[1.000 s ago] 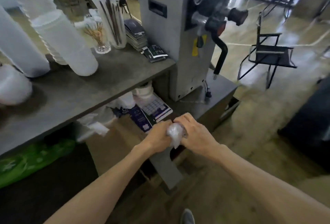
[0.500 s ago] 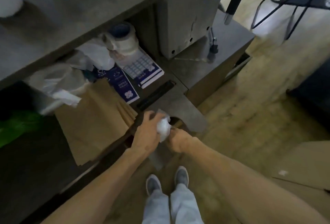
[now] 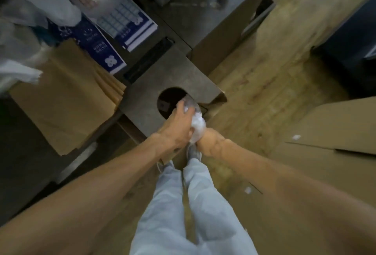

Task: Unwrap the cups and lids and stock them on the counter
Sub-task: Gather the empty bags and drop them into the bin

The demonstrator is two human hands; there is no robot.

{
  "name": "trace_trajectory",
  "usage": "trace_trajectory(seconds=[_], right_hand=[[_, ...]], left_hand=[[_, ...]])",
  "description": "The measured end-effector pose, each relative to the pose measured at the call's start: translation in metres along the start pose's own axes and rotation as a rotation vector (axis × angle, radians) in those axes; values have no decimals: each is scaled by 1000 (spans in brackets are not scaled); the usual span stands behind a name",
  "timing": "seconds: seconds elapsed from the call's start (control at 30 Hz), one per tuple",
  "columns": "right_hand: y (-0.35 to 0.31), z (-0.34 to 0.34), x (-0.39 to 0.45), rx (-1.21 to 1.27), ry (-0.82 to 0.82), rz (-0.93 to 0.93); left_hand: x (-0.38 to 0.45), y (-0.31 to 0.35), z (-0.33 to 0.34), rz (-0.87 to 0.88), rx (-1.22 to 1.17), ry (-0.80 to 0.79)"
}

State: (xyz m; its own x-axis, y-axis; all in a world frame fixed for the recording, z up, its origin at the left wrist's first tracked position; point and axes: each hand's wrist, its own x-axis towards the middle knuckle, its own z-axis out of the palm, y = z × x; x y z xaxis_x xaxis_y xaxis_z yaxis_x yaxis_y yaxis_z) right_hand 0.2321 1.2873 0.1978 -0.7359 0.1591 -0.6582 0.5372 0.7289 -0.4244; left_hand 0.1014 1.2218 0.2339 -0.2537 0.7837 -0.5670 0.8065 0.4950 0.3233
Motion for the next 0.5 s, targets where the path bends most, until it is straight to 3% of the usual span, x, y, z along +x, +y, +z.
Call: trace_trajectory(seconds=[0.1, 0.2, 0.37, 0.5], right_hand=[[12, 3, -14, -87, -46, 109], [25, 22, -21, -262, -61, 30], [24, 24, -15, -182, -67, 42], [12, 1, -3, -124, -74, 84]], left_hand=[[9, 5, 19, -33, 334, -5], [23, 5, 27, -120, 503, 44], [31, 4, 24, -63, 437, 45], [16, -3, 8, 66, 345, 192]])
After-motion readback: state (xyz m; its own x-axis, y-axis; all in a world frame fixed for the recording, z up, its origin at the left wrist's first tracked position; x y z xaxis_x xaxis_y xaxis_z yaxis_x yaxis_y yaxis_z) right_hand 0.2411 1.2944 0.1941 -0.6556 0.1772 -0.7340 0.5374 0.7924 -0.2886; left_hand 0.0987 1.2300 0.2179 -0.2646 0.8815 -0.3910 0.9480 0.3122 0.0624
